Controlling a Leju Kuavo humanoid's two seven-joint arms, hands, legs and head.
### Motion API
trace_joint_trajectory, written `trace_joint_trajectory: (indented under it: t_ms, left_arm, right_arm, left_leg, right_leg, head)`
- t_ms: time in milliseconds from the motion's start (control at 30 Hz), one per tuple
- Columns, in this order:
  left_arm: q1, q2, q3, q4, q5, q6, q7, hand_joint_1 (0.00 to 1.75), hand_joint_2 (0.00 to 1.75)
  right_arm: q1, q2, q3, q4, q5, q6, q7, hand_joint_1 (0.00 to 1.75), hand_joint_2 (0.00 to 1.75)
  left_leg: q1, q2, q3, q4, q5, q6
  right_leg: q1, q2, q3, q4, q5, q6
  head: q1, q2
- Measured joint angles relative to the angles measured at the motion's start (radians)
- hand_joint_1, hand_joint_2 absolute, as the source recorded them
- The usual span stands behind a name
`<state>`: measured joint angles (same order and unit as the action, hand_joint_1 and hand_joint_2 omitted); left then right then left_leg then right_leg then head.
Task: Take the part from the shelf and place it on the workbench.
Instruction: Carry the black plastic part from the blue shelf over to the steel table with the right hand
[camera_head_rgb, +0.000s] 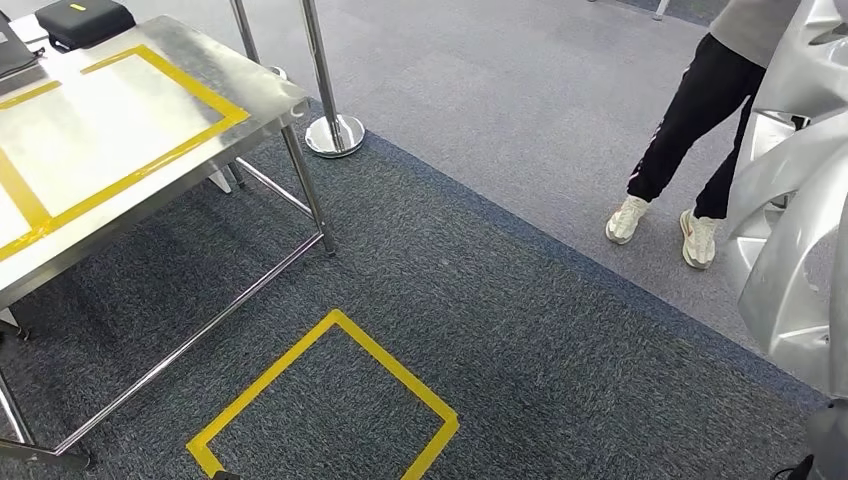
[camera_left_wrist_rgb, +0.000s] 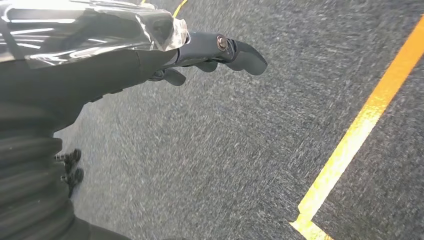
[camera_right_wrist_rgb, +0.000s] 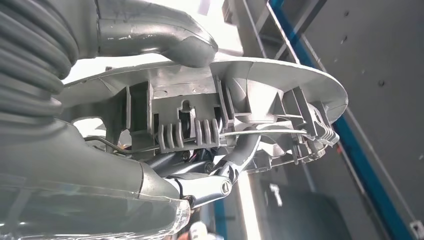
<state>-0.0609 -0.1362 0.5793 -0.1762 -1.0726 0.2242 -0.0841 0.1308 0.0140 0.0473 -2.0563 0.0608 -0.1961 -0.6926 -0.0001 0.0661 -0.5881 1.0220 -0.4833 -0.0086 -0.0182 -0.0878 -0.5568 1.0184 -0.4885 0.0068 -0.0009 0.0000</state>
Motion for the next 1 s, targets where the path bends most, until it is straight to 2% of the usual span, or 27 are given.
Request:
trace_joint_trajectory:
  t_ms: [33,100,133,200,233,267,300,333,367,400,433,467,500,567,600,633,667,700,733,800,833,867,900,933,967,1000]
  left_arm:
    - [-0.001,0.000,0.001,0.000,0.000,-0.002,0.000,0.00,1.75]
    - [-0.001,0.000,0.004,0.000,0.000,-0.006,0.002,0.00,1.75]
    - [-0.001,0.000,0.005,0.000,0.000,-0.007,0.002,0.00,1.75]
    - [-0.001,0.000,0.007,0.000,0.000,-0.009,0.004,0.00,1.75]
    - [-0.001,-0.001,0.007,0.000,0.000,-0.009,0.004,0.00,1.75]
    - [-0.002,-0.001,0.007,0.000,0.000,-0.010,0.005,0.00,1.75]
    - [-0.002,-0.002,0.008,0.000,0.000,-0.010,0.005,0.00,1.75]
    - [-0.002,-0.002,0.008,0.000,0.000,-0.011,0.005,0.00,1.75]
    - [-0.002,-0.003,0.008,0.000,0.000,-0.011,0.005,0.00,1.75]
    - [-0.002,-0.003,0.008,0.000,0.000,-0.011,0.005,0.00,1.75]
    - [-0.002,-0.003,0.008,0.000,0.000,-0.011,0.005,0.00,1.75]
    - [-0.001,-0.003,0.008,0.000,0.000,-0.011,0.005,0.00,1.75]
    - [-0.002,-0.004,0.008,0.000,0.000,-0.011,0.005,0.00,1.75]
    - [-0.002,-0.004,0.009,0.000,0.001,-0.012,0.006,0.00,1.75]
    - [-0.002,-0.004,0.010,0.000,0.002,-0.012,0.006,0.00,1.75]
    - [-0.001,-0.004,0.011,0.000,0.003,-0.012,0.008,0.00,1.75]
    - [0.000,-0.005,0.012,0.000,0.005,-0.012,0.009,0.00,1.75]
    - [0.000,-0.006,0.014,0.000,0.006,-0.012,0.011,0.00,1.75]
    - [0.000,-0.006,0.015,0.000,0.007,-0.012,0.013,0.00,1.75]
    - [-0.001,-0.006,0.017,0.000,0.010,-0.012,0.014,0.00,1.75]
    - [-0.001,-0.005,0.018,0.000,0.012,-0.012,0.014,0.00,1.75]
    - [-0.001,-0.006,0.018,0.000,0.013,-0.013,0.014,0.00,1.75]
    - [0.000,-0.006,0.018,0.000,0.013,-0.014,0.014,0.00,1.75]
    - [0.000,-0.006,0.019,0.000,0.013,-0.014,0.016,0.00,1.75]
    - [0.000,-0.005,0.020,0.000,0.014,-0.014,0.017,0.00,1.75]
    - [-0.001,-0.005,0.021,0.000,0.014,-0.014,0.020,0.00,1.75]
  right_arm:
    - [-0.001,0.000,0.000,0.000,0.002,0.000,0.000,1.75,1.75]
    - [-0.004,0.001,0.000,0.000,0.004,0.000,0.000,1.75,1.75]
    - [-0.006,0.001,0.000,0.000,0.005,0.000,0.000,1.75,1.75]
    - [-0.008,0.001,-0.002,0.000,0.005,0.000,0.000,1.75,1.75]
    - [-0.008,0.001,-0.002,0.000,0.006,0.000,0.000,1.75,1.75]
    - [-0.007,0.000,-0.003,0.000,0.006,0.000,-0.001,1.75,1.75]
    - [-0.006,0.000,-0.003,0.000,0.006,0.000,-0.001,1.75,1.75]
    - [-0.005,0.000,-0.004,0.000,0.006,0.000,0.000,1.75,1.75]
    - [-0.004,0.000,-0.004,0.000,0.006,0.000,0.000,1.75,1.75]
    - [-0.004,0.000,-0.004,0.000,0.006,0.000,0.000,1.75,1.75]
    - [-0.003,0.000,-0.004,0.000,0.006,0.000,0.000,1.75,1.75]
    - [-0.003,0.000,-0.005,0.000,0.007,0.000,0.000,1.75,1.75]
    - [-0.003,0.000,-0.005,0.000,0.008,0.000,0.000,1.75,1.75]
    - [-0.001,0.000,-0.006,-0.001,0.012,0.000,0.000,1.75,1.75]
    - [0.000,0.000,-0.006,-0.002,0.014,0.000,0.000,1.75,1.75]
    - [0.000,0.001,-0.006,-0.002,0.016,0.000,0.000,1.75,1.75]
    - [-0.001,0.002,-0.006,-0.003,0.018,0.000,0.000,1.75,1.75]
    - [-0.002,0.004,-0.006,-0.003,0.019,0.000,0.000,1.75,1.75]
    - [-0.002,0.006,-0.006,-0.004,0.021,-0.001,0.000,1.75,1.75]
    - [-0.002,0.008,-0.007,-0.006,0.023,-0.001,0.000,1.75,1.75]
    - [-0.001,0.009,-0.007,-0.007,0.024,-0.002,0.000,1.75,1.75]
    - [-0.001,0.010,-0.008,-0.007,0.025,-0.002,0.000,1.75,1.75]
    - [-0.001,0.010,-0.008,-0.007,0.025,-0.002,0.000,1.75,1.75]
    - [-0.001,0.010,-0.008,-0.007,0.026,-0.002,0.000,1.75,1.75]
    - [-0.001,0.011,-0.009,-0.007,0.026,-0.001,0.000,1.75,1.75]
    - [-0.001,0.012,-0.009,-0.007,0.027,-0.001,0.000,1.75,1.75]
  left_leg:
    - [-0.004,0.010,0.009,-0.018,0.001,0.006]
    - [-0.006,-0.011,0.011,-0.021,0.001,0.016]
    - [-0.003,-0.022,0.015,-0.024,0.003,0.021]
    - [0.005,-0.045,0.026,-0.031,0.009,0.033]
    - [0.007,-0.057,0.026,-0.032,0.010,0.035]
    - [0.008,-0.069,0.026,-0.032,0.010,0.038]
    - [0.008,-0.084,0.026,-0.031,0.010,0.038]
    - [0.008,-0.098,0.026,-0.031,0.010,0.038]
    - [0.007,-0.110,0.026,-0.031,0.010,0.038]
    - [0.008,-0.124,0.028,-0.031,0.010,0.038]
    - [0.008,-0.136,0.029,-0.030,0.009,0.037]
    - [0.008,-0.149,0.030,-0.029,0.008,0.035]
    - [0.007,-0.163,0.029,-0.027,0.007,0.032]
    - [0.010,-0.186,0.020,-0.023,0.006,0.022]
    - [0.013,-0.197,0.015,-0.022,0.007,0.015]
    - [0.017,-0.210,0.011,-0.023,0.009,0.007]
    - [0.019,-0.209,0.007,-0.021,0.007,0.001]
    - [0.018,-0.191,-0.001,-0.009,-0.001,-0.005]
    - [0.016,-0.162,-0.018,0.021,-0.019,-0.010]
    - [0.014,-0.096,-0.078,0.139,-0.075,-0.015]
    - [0.014,-0.083,-0.112,0.203,-0.099,-0.017]
    - [0.015,-0.077,-0.134,0.244,-0.107,-0.018]
    - [0.015,-0.075,-0.140,0.251,-0.099,-0.018]
    - [0.016,-0.071,-0.122,0.217,-0.075,-0.017]
    - [0.015,-0.059,-0.087,0.152,-0.042,-0.015]
    - [0.011,-0.034,-0.046,0.080,-0.018,-0.011]
  right_leg:
    - [0.001,-0.009,0.003,0.000,-0.003,0.005]
    - [0.001,-0.028,0.012,-0.004,-0.007,0.017]
    - [-0.001,-0.023,0.017,-0.001,-0.012,0.022]
    - [-0.005,0.022,0.001,0.056,-0.051,0.031]
    - [-0.007,0.050,-0.022,0.112,-0.080,0.033]
    - [-0.007,0.068,-0.055,0.183,-0.112,0.035]
    - [-0.007,0.075,-0.086,0.243,-0.132,0.036]
    - [-0.006,0.078,-0.107,0.279,-0.138,0.036]
    - [-0.006,0.079,-0.118,0.292,-0.133,0.035]
    - [-0.007,0.081,-0.110,0.264,-0.108,0.033]
    - [-0.007,0.085,-0.090,0.213,-0.075,0.030]
    - [-0.008,0.102,-0.063,0.144,-0.038,0.027]
    - [-0.011,0.130,-0.037,0.076,-0.009,0.024]
    - [-0.012,0.174,-0.008,0.003,0.012,0.022]
    - [-0.010,0.179,-0.006,-0.002,0.008,0.020]
    - [-0.008,0.168,-0.004,-0.003,0.009,0.015]
    - [-0.007,0.156,-0.002,-0.005,0.011,0.010]
    - [-0.007,0.142,0.001,-0.008,0.011,0.003]
    - [-0.009,0.127,0.004,-0.011,0.012,-0.003]
    - [-0.008,0.098,0.006,-0.012,0.009,-0.011]
    - [-0.007,0.084,0.006,-0.012,0.008,-0.013]
    - [-0.006,0.069,0.007,-0.012,0.007,-0.013]
    - [-0.006,0.055,0.008,-0.012,0.006,-0.013]
    - [-0.006,0.042,0.010,-0.012,0.005,-0.012]
    - [-0.006,0.030,0.013,-0.012,0.003,-0.009]
    - [-0.005,0.019,0.017,-0.012,0.000,-0.006]
  head:
    - [0.000,0.000]
    - [0.001,0.000]
    - [0.001,0.000]
    - [0.007,0.000]
    - [0.012,0.000]
    - [0.017,0.000]
    - [0.020,0.000]
    - [0.022,0.000]
    - [0.023,0.000]
    - [0.024,0.000]
    - [0.026,0.000]
    - [0.028,0.000]
    - [0.030,0.000]
    - [0.029,0.000]
    - [0.027,0.000]
    - [0.025,0.000]
    - [0.024,0.000]
    - [0.020,0.000]
    - [0.014,0.000]
    - [0.000,0.000]
    - [-0.004,0.000]
    - [-0.006,0.000]
    - [-0.008,0.000]
    - [-0.010,0.000]
    - [-0.012,0.000]
    - [-0.014,0.000]
